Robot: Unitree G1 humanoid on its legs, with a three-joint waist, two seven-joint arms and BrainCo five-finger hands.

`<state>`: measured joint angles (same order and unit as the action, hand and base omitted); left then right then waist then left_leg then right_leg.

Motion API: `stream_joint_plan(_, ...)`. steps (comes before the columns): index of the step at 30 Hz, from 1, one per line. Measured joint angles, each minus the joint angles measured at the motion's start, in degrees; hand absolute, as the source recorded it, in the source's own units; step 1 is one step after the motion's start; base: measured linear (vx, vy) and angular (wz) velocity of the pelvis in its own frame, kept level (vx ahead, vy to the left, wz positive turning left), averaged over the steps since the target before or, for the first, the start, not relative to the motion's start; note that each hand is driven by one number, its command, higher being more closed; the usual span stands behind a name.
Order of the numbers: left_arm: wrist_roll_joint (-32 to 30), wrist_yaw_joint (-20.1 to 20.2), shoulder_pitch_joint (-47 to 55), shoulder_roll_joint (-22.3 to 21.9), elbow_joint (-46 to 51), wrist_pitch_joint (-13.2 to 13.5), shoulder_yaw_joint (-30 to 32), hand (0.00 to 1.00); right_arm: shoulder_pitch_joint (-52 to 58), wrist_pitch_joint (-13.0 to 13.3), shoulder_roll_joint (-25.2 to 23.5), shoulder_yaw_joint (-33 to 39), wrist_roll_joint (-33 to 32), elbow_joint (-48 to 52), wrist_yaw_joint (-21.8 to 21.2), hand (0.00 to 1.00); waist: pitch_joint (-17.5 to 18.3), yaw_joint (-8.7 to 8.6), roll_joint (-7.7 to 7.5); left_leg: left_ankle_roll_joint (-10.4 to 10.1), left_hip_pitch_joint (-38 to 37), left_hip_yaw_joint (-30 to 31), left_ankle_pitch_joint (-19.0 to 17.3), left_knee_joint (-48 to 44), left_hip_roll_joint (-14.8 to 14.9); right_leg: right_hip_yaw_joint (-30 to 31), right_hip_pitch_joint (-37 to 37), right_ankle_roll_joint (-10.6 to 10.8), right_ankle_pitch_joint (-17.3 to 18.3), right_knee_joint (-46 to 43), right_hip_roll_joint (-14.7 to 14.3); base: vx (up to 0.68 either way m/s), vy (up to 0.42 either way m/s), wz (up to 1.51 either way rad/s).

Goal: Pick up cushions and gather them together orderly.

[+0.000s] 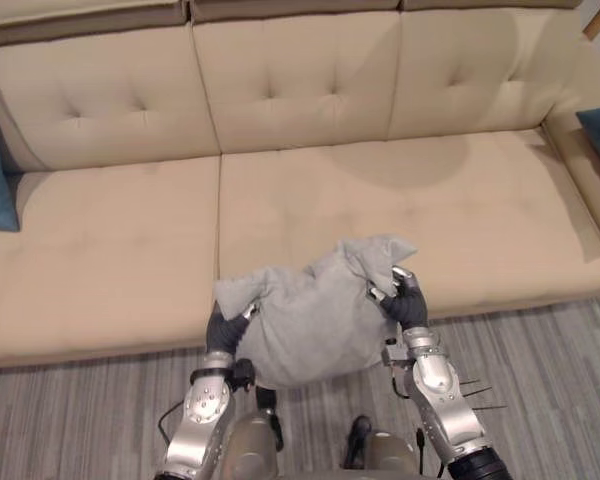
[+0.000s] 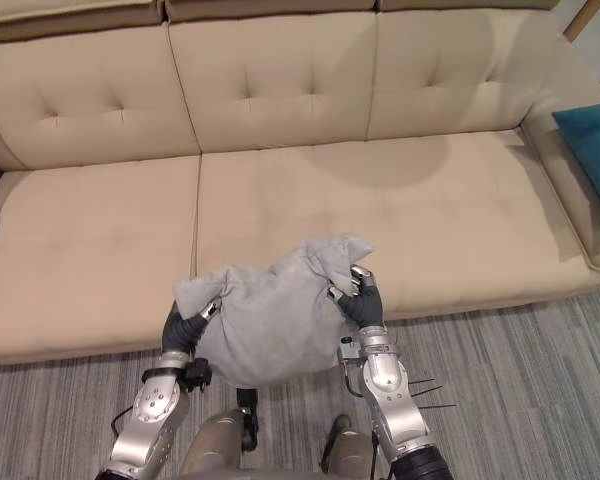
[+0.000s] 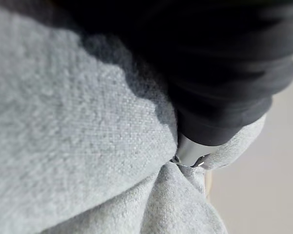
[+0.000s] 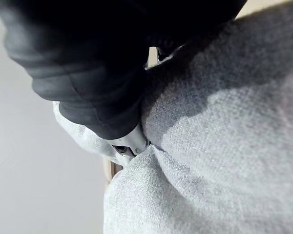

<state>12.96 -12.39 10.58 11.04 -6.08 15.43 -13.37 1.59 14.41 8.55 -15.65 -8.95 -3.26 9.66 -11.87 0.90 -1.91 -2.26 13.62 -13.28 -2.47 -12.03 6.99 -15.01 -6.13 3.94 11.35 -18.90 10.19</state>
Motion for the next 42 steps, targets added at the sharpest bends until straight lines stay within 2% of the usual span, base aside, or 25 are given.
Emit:
stream_joint_plan(2, -0.03, 0.26, 0.64, -0.17, 0.07, -0.14, 0.00, 1.00, -0.05, -0.01, 0.02, -0.09, -0.04, 0.01, -0.10, 1.00, -0.03, -0.05, -0.03, 0.70, -1.05, -0.65, -1.58, -1.15, -0.25, 1.54, -1.62, 0.00, 0.00, -6.05, 0.95, 0.05, 0.086, -0.06)
stream_joint_plan(3, -0.04, 0.52, 1.01, -0.09, 0.09, -0.16, 0.01, 1.00, 0.13, -0.14, 0.02, -0.11, -0.02, 0.01, -0.29, 1.00, -0.15, -0.12, -0.21, 0.94, -1.78, -0.68, -2.96, -2.57, -0.66, 2.87, -3.35, -0.18, -0.11, -12.02, 1.79, 0.03, 0.115, 0.07)
stream_joint_plan(4, -0.06, 0.94, 1.26, -0.01, 0.15, -0.36, 0.02, 1.00, 0.33, -0.53, 0.21, -0.10, -0.02, -0.02, -0.48, 1.00, -0.31, -0.24, -0.47, 1.36, -3.08, 0.07, -4.95, -4.06, -1.54, 5.69, -5.49, -2.46, -1.55, -19.76, 2.64, 0.03, 0.121, 0.12)
stream_joint_plan(6, -0.10, 0.96, 1.68, 0.13, 1.13, -0.67, 0.05, 1.00, 0.39, -0.86, 0.56, -0.12, -0.01, -0.06, -0.84, 1.00, -0.20, -0.57, -0.38, 2.36, -4.78, 2.20, -6.18, -3.94, -1.93, 9.27, -9.83, -5.88, -4.33, -28.56, 2.40, 0.06, 0.097, 0.29)
stream_joint_plan(7, -0.11, 0.96, 1.68, 0.41, 1.70, -0.64, 0.06, 1.00, 0.51, -0.85, 0.54, -0.12, -0.01, -0.07, -1.00, 1.00, -0.50, -1.41, 0.27, 2.93, -4.78, 2.83, -6.58, -4.00, -2.00, 9.67, -10.93, -5.07, -2.46, -29.16, 1.87, 0.11, 0.019, 0.51)
stream_joint_plan(8, -0.11, 0.92, 1.51, 0.37, 2.34, -0.61, 0.54, 1.00, -0.04, -0.86, 0.70, -0.21, -0.01, -0.14, -1.24, 1.00, -0.44, -1.60, 0.12, 3.39, -4.71, 3.87, -6.96, -3.94, -1.91, 10.24, -12.88, -3.54, 1.90, -26.50, 0.34, 0.10, -0.030, 0.45)
stream_joint_plan(10, -0.11, 0.91, 1.20, 0.42, 2.34, -0.61, 0.47, 1.00, -0.10, -0.90, 1.69, -0.24, -0.02, -0.37, -1.88, 1.00, -0.53, -1.77, 0.24, 3.05, -5.63, 4.58, -7.25, -2.50, -1.91, 10.50, -15.89, -2.94, 2.39, -17.31, -2.57, 0.12, -0.018, 0.29)
stream_joint_plan(11, -0.10, 0.91, 1.11, 0.41, 2.34, -0.61, 0.40, 1.00, -0.01, -0.96, 1.98, -0.22, -0.04, -0.44, -2.10, 1.00, -0.57, -2.02, 0.31, 2.77, -6.02, 5.07, -7.42, -2.30, -1.90, 10.84, -16.28, -2.23, 1.71, -14.07, -3.40, 0.21, -0.060, 0.49)
stream_joint_plan(12, -0.12, 0.92, 0.75, 0.57, 2.30, -0.59, 0.14, 1.00, 0.69, -1.11, 2.23, -0.10, -0.06, -0.35, -2.19, 1.00, -0.31, -3.40, 0.07, 1.94, -6.44, 6.15, -8.41, -3.19, -2.12, 13.80, -15.89, 0.24, -1.23, -5.49, -5.54, 0.21, -0.082, 0.61)
stream_joint_plan(14, -0.14, 1.21, 0.27, 0.78, 2.20, -0.61, -0.24, 1.00, 2.07, -1.11, 2.85, 0.02, -0.29, -0.29, -2.20, 1.00, -0.27, -4.30, -0.03, 0.68, -6.11, 7.86, -11.67, -7.27, -2.68, 15.80, -14.90, -0.03, -4.67, -2.23, -5.71, 0.26, -0.160, 0.70)
stream_joint_plan(15, -0.21, 1.75, 0.66, -0.52, 1.56, -0.67, -0.28, 1.00, 3.91, -1.16, 3.81, 0.13, -1.28, -0.29, -2.25, 1.00, 0.16, -4.89, 1.97, -0.82, -6.29, 9.10, -14.36, -10.26, -1.01, 14.51, -13.84, 0.16, -5.96, -4.46, -6.64, 0.33, -0.204, 0.50)
stream_joint_plan(17, -0.23, 2.32, 0.23, -1.39, 1.45, -0.65, -0.26, 1.00, 4.45, -1.23, 4.17, 0.39, -2.03, -0.11, -2.30, 1.00, 0.63, -5.04, 3.55, -2.53, -2.73, 7.67, -13.13, -18.24, 1.32, 12.58, -13.49, -1.71, -4.81, -4.62, -7.61, 0.41, -0.211, 0.35)
stream_joint_plan(19, -0.23, 2.42, -1.24, -2.79, 0.64, -0.88, -0.22, 1.00, 4.45, -1.42, 4.36, 1.70, -2.33, 0.04, -2.30, 1.00, 0.50, -4.58, 3.83, -3.38, 1.97, 4.98, -8.86, -29.45, 4.35, 12.14, -11.30, -2.69, -4.46, -4.64, -8.17, 0.40, -0.198, 0.09)
stream_joint_plan(21, -0.23, 2.53, -1.42, -3.71, 0.48, -0.92, -0.96, 1.00, 4.79, -1.44, 4.38, 2.77, -2.38, 1.37, -2.29, 1.00, 0.50, -4.76, 3.86, -3.15, 2.12, 1.86, -9.30, -31.91, 5.35, 12.27, -7.43, -2.73, -4.43, -2.37, -7.79, 0.33, -0.100, -0.04)
stream_joint_plan(23, -0.24, 2.82, -2.38, -4.23, 0.48, -0.89, -1.47, 1.00, 4.99, -1.21, 4.36, 4.02, -2.33, 4.48, -2.28, 1.00, 0.51, -4.71, 3.87, -2.20, 2.29, -0.30, -10.10, -29.76, 5.27, 13.02, -5.36, -2.73, -4.44, -0.76, -7.00, 0.26, -0.022, -0.11)
stream_joint_plan(25, -0.25, 3.51, -4.10, -4.18, 0.47, -0.90, -1.85, 1.00, 4.18, -0.60, 4.35, 5.20, -2.27, 6.53, -2.27, 1.00, 0.53, -4.79, 3.99, -2.19, 2.89, -1.11, -9.87, -22.18, 5.01, 13.51, -4.69, -2.72, -4.44, 0.34, -6.58, 0.17, 0.065, -0.20)
stream_joint_plan(26, -0.30, 3.51, -4.67, -4.23, 0.47, -0.90, -2.08, 1.00, 3.98, -0.28, 4.33, 5.70, -2.13, 6.77, -2.16, 1.00, 0.56, -4.82, 4.21, -2.06, 2.62, -1.14, -8.73, -17.99, 4.93, 13.43, -4.69, -2.68, -4.43, 0.34, -6.69, 0.12, 0.122, -0.20)
stream_joint_plan(27, -0.37, 3.51, -5.41, -4.38, 0.48, -0.90, -2.43, 1.00, 3.78, -0.03, 4.36, 6.40, -2.04, 6.97, -2.12, 1.00, 0.73, -4.92, 5.29, -1.38, 2.11, -1.09, -3.19, -12.22, 5.07, 13.41, -4.69, -2.63, -4.44, 0.40, -7.57, 0.09, 0.131, -0.18)
stream_joint_plan(28, -0.41, 3.51, -5.79, -4.51, 0.48, -0.89, -2.51, 1.00, 3.56, 0.08, 4.37, 6.74, -1.93, 6.96, -2.12, 1.00, 0.78, -4.91, 6.06, -1.55, 1.84, -0.96, 0.16, -9.81, 5.47, 13.55, -4.55, -2.10, -4.21, 0.54, -8.29, 0.12, 0.210, -0.15)
stream_joint_plan(29, -1.04, 3.49, -7.25, -4.11, -0.10, -0.93, -2.49, 1.00, 3.20, 0.14, 3.61, 6.81, -1.66, 6.93, -1.84, 1.00, 0.75, -5.21, 5.94, -1.86, 0.30, -1.10, -1.14, -6.95, 4.82, 14.24, -4.39, -0.92, -4.01, 1.41, -7.77, 0.12, 0.222, -0.05)
stream_joint_plan(30, -1.51, 3.37, -8.43, -3.79, -0.23, -0.97, -2.44, 1.00, 2.55, 0.23, 3.16, 6.81, -1.39, 6.93, -1.50, 1.00, 0.76, -5.16, 5.96, -1.70, -0.62, -1.42, -0.98, -3.57, 3.57, 14.80, -5.10, -0.17, -4.49, 1.80, -7.02, 0.10, 0.216, -0.01)
stream_joint_plan(31, -1.55, 3.26, -9.08, -3.56, -0.23, -0.97, -2.36, 1.00, 1.83, 0.24, 2.79, 6.80, -1.00, 6.91, -0.97, 1.00, 0.76, -5.10, 5.97, -1.51, -0.96, -1.77, -0.84, -2.05, 2.87, 15.26, -5.44, -0.12, -4.52, 2.21, -6.63, 0.04, 0.197, -0.05)
stream_joint_plan(33, -2.46, 0.67, -11.24, -3.27, -0.18, -0.88, -1.72, 1.00, -2.70, 0.22, 1.34, 6.47, 0.67, 6.46, 0.98, 1.00, 0.81, -4.62, 6.04, -0.40, -0.97, -3.63, 1.37, 2.40, 0.46, 16.75, -7.15, 1.29, -5.43, 4.21, -5.27, -0.02, 0.159, -0.13)
stream_joint_plan(37, -3.81, -4.46, -18.48, -3.01, -0.19, -0.87, -0.82, 1.00, -14.17, 0.23, 0.74, 5.82, 1.40, 1.78, 5.21, 1.00, 0.72, -4.56, 6.10, 0.41, 2.71, -3.87, 4.00, 5.19, -0.54, 16.93, -10.52, 1.81, -8.29, 7.50, -4.37, -0.07, 0.073, 0.00)
stream_joint_plan(42, -6.51, -14.13, -39.51, -1.88, -6.62, -0.86, 2.84, 1.00, -35.74, 0.27, 1.33, 6.74, 2.83, -7.43, 12.71, 1.00, -1.59, -4.09, 6.34, 1.29, 7.46, -3.15, 7.15, 6.25, -1.07, 16.72, -14.54, 2.28, -11.38, 9.05, -4.29, -0.11, 0.044, 0.06)
